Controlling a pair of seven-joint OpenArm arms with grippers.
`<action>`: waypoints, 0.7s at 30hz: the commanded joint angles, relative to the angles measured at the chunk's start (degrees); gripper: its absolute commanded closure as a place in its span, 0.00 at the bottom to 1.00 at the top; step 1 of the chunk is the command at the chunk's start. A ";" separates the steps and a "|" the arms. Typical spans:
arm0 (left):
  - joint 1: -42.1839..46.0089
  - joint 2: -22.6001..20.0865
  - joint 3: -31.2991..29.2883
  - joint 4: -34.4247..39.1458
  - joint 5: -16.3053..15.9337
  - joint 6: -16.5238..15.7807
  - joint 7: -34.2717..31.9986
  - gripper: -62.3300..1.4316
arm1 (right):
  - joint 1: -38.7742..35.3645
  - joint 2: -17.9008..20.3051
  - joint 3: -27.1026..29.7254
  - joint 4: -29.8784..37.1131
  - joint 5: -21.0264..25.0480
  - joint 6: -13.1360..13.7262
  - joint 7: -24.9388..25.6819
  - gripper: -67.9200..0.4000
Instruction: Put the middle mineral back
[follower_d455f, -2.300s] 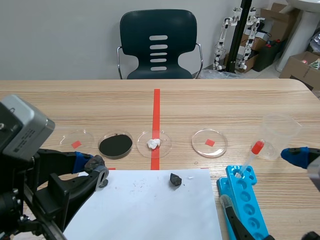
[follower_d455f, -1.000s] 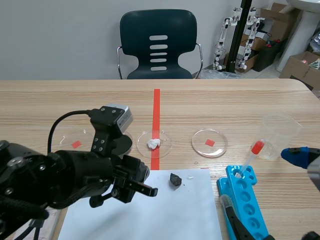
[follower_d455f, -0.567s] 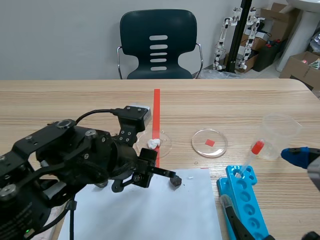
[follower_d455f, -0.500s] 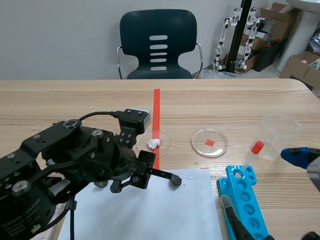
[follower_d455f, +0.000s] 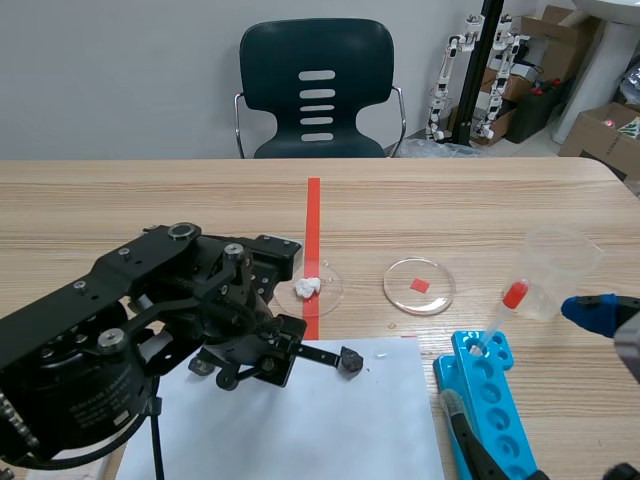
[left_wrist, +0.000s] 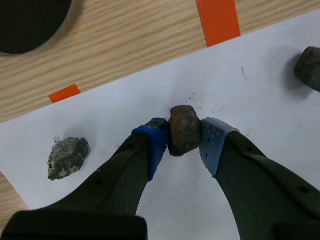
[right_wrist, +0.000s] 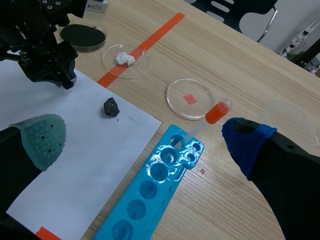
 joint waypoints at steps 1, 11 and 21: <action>-0.52 0.79 0.04 0.39 0.22 0.28 -0.20 0.75 | 0.37 0.42 0.15 0.70 0.55 -0.20 0.85 0.00; -1.14 1.22 0.04 -1.81 0.52 1.77 -0.57 0.72 | 0.37 0.42 0.15 0.70 0.55 -0.20 0.85 0.00; -1.14 1.20 0.04 -2.01 0.52 1.77 -1.73 0.49 | 0.37 0.42 0.15 0.70 0.55 -0.20 0.85 0.00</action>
